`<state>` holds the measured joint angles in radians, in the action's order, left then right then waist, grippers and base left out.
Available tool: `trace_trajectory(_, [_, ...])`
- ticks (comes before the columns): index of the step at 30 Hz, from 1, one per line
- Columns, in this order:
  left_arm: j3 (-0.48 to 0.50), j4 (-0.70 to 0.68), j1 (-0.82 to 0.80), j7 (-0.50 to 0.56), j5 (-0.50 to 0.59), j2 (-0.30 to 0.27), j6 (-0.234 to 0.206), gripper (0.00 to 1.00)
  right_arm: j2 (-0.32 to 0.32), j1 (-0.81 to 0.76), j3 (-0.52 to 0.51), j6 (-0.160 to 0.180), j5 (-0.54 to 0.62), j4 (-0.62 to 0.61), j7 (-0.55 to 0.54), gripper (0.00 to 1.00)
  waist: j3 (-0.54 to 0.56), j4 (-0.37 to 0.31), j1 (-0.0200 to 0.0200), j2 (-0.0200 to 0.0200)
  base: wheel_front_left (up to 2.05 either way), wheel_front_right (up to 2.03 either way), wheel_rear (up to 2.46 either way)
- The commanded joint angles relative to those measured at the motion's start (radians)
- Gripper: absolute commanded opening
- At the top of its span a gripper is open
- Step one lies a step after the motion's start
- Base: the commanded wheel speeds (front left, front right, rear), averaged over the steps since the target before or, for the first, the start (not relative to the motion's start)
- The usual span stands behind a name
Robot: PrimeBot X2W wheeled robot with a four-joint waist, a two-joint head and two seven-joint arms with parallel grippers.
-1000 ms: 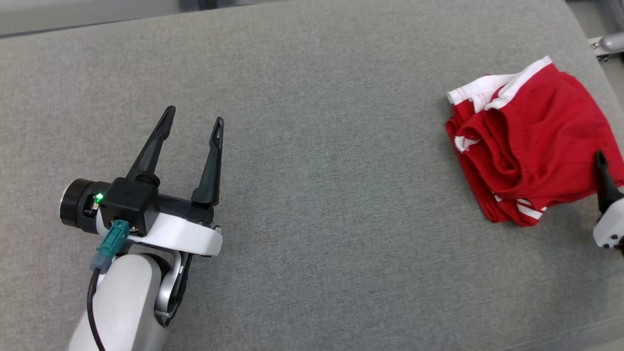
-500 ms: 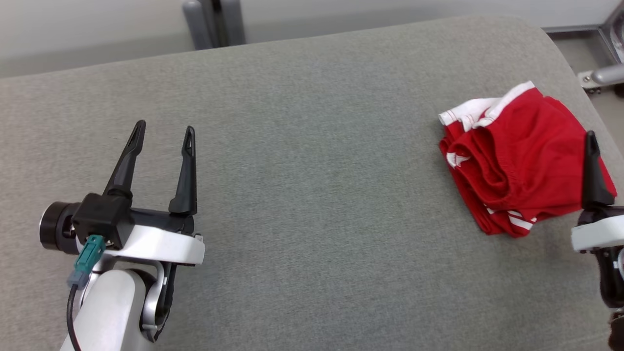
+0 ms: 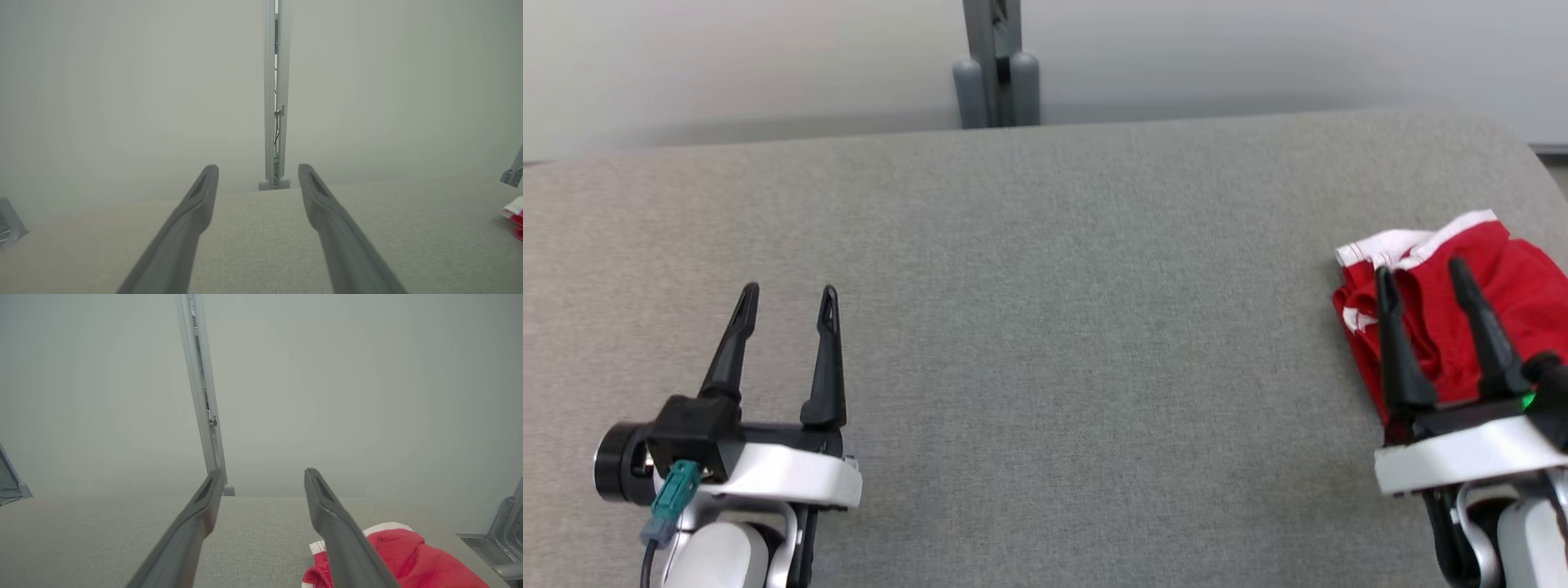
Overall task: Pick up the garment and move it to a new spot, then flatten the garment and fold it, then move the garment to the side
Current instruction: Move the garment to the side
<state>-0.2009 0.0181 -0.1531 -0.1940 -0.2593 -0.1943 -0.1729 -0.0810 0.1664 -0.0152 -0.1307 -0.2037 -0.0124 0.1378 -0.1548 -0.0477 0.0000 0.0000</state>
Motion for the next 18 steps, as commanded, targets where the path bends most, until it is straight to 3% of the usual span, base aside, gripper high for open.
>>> trace_trajectory(1, [0.001, -0.004, 0.019, 0.005, -0.013, -0.004, 0.001, 1.00, 0.001, -0.031, -0.002, 0.000, 0.014, -0.004, -0.011, 1.00, 0.039, 0.024, 0.0000, 0.0000, 0.00, 0.00, 0.00])
trace_trajectory(18, [-0.009, -0.007, 0.169, 0.049, -0.041, -0.036, -0.006, 1.00, 0.028, -0.230, -0.022, 0.000, 0.037, -0.041, -0.086, 1.00, 0.163, -0.009, 0.0000, 0.0000, 0.00, 0.00, 0.00])
